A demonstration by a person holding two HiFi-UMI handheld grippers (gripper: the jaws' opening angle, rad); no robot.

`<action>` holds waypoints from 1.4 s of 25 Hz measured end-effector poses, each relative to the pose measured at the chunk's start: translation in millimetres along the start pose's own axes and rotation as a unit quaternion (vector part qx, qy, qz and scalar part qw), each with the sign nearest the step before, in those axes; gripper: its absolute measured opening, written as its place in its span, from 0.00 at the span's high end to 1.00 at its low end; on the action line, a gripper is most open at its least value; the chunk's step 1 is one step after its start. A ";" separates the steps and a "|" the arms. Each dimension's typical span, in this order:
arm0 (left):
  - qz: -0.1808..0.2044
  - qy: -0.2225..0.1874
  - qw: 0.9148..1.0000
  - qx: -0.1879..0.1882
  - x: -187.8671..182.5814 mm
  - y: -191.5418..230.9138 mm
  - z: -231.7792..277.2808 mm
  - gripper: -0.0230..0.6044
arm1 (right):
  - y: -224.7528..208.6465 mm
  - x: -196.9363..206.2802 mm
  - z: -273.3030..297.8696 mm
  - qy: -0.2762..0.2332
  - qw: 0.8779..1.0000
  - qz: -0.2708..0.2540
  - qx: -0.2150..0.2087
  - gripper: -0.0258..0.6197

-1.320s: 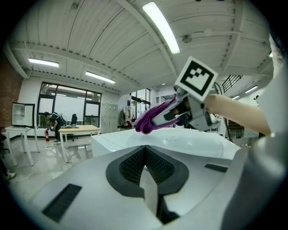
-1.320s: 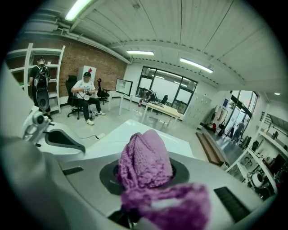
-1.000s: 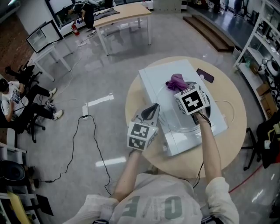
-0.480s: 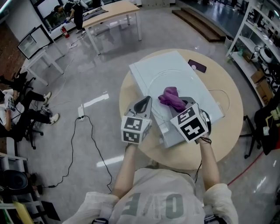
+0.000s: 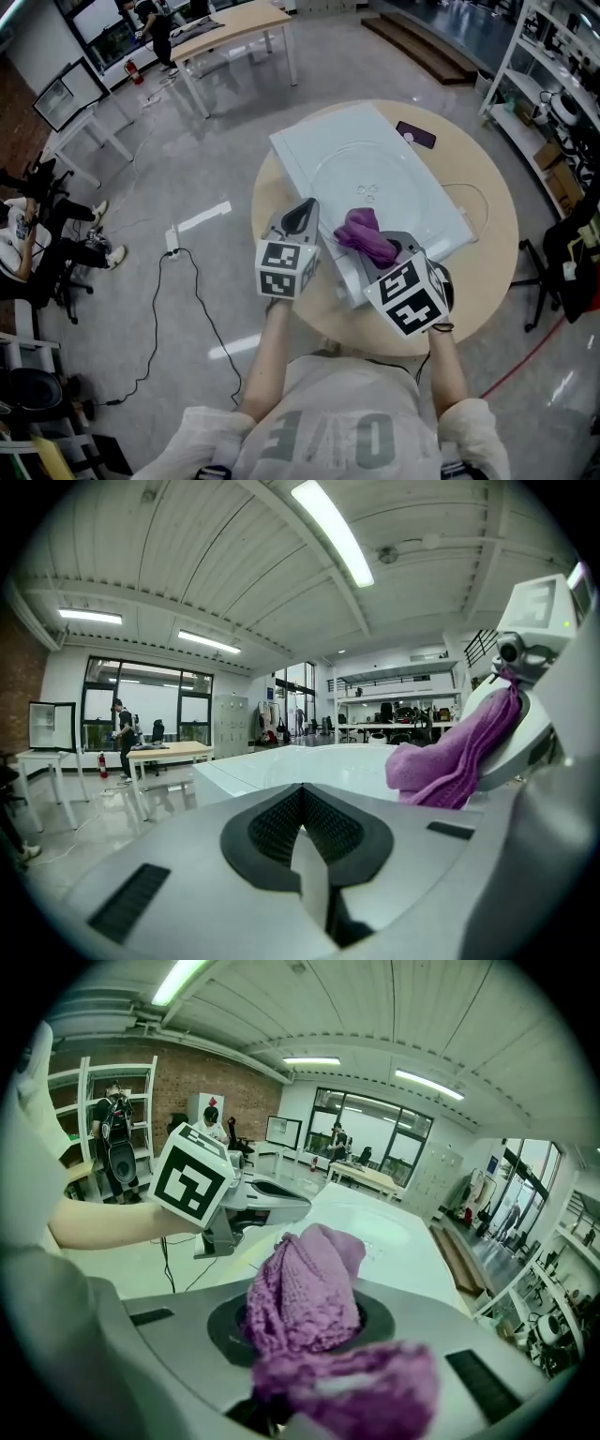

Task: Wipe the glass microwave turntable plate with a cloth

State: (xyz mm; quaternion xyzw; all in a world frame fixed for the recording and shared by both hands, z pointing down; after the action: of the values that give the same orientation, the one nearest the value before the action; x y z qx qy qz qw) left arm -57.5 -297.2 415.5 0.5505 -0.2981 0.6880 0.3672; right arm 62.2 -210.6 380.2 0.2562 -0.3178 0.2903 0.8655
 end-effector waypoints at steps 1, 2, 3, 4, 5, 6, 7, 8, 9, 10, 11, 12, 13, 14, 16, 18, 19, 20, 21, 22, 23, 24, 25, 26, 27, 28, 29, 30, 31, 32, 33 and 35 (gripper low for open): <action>0.000 0.000 1.000 0.000 0.6 -0.2 0.0 0.96 | 0.4 0.7 0.1 0.000 1.000 0.000 -0.001 0.89; 0.000 0.001 1.000 -0.001 1.2 -0.5 -0.1 0.96 | 0.4 1.0 0.1 0.001 1.000 -0.001 -0.002 0.89; -0.001 0.001 1.000 -0.001 1.6 -0.8 -0.1 0.96 | -0.4 0.7 -0.2 0.000 1.000 -0.002 -0.003 0.89; -0.002 0.001 1.000 0.000 1.5 -1.2 -0.1 0.96 | -2.6 -0.5 -0.9 -0.002 1.000 -0.003 -0.002 0.89; -0.002 0.001 1.000 0.000 1.1 -1.4 -0.1 0.96 | -6.7 -2.9 -1.6 -0.006 1.000 -0.003 0.001 0.89; -0.002 0.001 1.000 0.000 0.6 -1.4 0.0 0.96 | -12.9 -6.4 -1.8 -0.011 1.000 0.000 0.006 0.89; -0.002 0.001 1.000 0.000 -0.1 -1.0 0.1 0.96 | -21.2 -11.1 -1.0 -0.017 1.000 0.005 0.013 0.89; -0.002 0.000 1.000 0.000 -0.7 -0.2 0.2 0.96 | -31.3 -17.0 1.4 -0.024 0.999 0.010 0.021 0.89; -0.002 -0.001 1.000 0.000 -0.8 0.5 0.4 0.96 | -42.8 -23.6 5.5 -0.031 0.999 0.015 0.030 0.89; -0.003 0.000 1.000 0.000 -0.2 0.9 0.7 0.96 | -55.5 -30.3 11.3 -0.036 0.998 0.018 0.039 0.89; -0.003 0.001 1.000 0.001 0.5 1.1 1.0 0.96 | -69.2 -36.3 18.5 -0.038 0.998 0.021 0.049 0.89; -0.003 0.000 1.000 0.000 0.7 1.1 1.4 0.96 | -83.5 -41.6 26.9 -0.039 0.997 0.024 0.058 0.89; -0.002 -0.002 1.000 0.000 0.3 1.2 1.8 0.96 | -97.6 -46.4 36.2 -0.038 0.997 0.028 0.067 0.89; 0.000 -0.003 1.000 0.000 -0.2 1.1 2.1 0.96 | -110.9 -50.7 45.7 -0.035 0.996 0.033 0.075 0.89; 0.001 -0.001 1.000 0.003 0.2 0.2 2.3 0.96 | -133.6 -57.0 64.4 -0.024 0.995 0.041 0.089 0.89; -0.001 0.001 1.000 0.004 0.4 -1.1 1.8 0.96 | -149.4 -58.5 80.7 -0.012 0.994 0.048 0.096 0.89; -0.001 0.000 1.000 0.003 -0.1 -1.5 1.4 0.96 | -154.4 -57.9 87.0 -0.007 0.994 0.051 0.097 0.89; -0.001 -0.001 1.000 0.001 -0.2 -1.5 1.4 0.96 | -157.6 -57.0 91.6 -0.002 0.994 0.052 0.096 0.89; 0.000 0.000 1.000 0.001 0.5 -1.4 1.6 0.96 | -159.2 -55.7 94.9 0.002 0.994 0.053 0.094 0.89; 0.001 0.000 1.000 0.001 1.3 -1.3 1.8 0.96 | -159.3 -54.4 97.2 0.006 0.994 0.053 0.091 0.89; 0.001 0.000 1.000 0.002 1.1 -1.3 1.6 0.96 | -158.4 -53.1 99.0 0.009 0.995 0.053 0.088 0.89; 0.001 -0.001 1.000 0.001 0.4 -1.3 1.3 0.96 | -156.8 -51.8 100.1 0.010 0.995 0.053 0.085 0.89; 0.001 -0.002 1.000 0.001 -0.2 -1.4 1.0 0.96 | -154.7 -50.6 100.6 0.011 0.995 0.052 0.082 0.89; 0.000 -0.003 1.000 0.001 -0.5 -1.5 0.6 0.96 | -152.0 -49.3 100.2 0.012 0.995 0.051 0.079 0.89; 0.000 -0.003 1.000 0.001 -0.7 -1.5 0.0 0.96 | -148.4 -47.9 98.8 0.014 0.996 0.049 0.076 0.89; 0.001 -0.004 1.000 0.001 -0.9 -1.2 -0.6 0.96 | -143.8 -46.2 96.2 0.016 0.996 0.047 0.072 0.89; 0.001 -0.006 1.000 0.000 -1.4 -0.8 -1.4 0.96 | -138.2 -43.9 92.1 0.018 0.997 0.043 0.069 0.89; 0.000 -0.005 1.000 0.000 -1.8 -0.6 -2.0 0.96 | -131.9 -41.0 86.8 0.020 0.997 0.041 0.065 0.89; -0.001 -0.004 1.000 0.000 -2.0 -0.7 -2.3 0.96 | -125.1 -37.4 80.7 0.020 0.997 0.039 0.062 0.89; -0.003 -0.003 1.000 0.001 -2.1 -0.9 -2.2 0.96 | -118.0 -33.1 74.2 0.021 0.997 0.037 0.059 0.89; -0.003 -0.002 1.000 0.001 -2.1 -0.9 -1.9 0.96 | -110.6 -28.7 67.7 0.021 0.998 0.035 0.057 0.89; -0.002 -0.002 1.000 0.000 -2.0 -0.2 -1.5 0.96 | -93.6 -21.7 55.0 0.018 0.998 0.027 0.051 0.89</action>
State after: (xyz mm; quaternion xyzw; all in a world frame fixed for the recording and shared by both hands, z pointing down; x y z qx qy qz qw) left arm -57.8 -296.3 413.2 0.5524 -0.2978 0.6859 0.3684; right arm 88.7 -318.1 377.5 0.2865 -0.2939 0.3341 0.8485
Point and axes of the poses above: the fingertips, and each gripper's own axes: z forward along the fingers, y to its left, x out of its underside, the point moved 5 cm from there along -z, backward along the fingers, and after that the axes turned 1 degree about y, right-handed, at the moved point
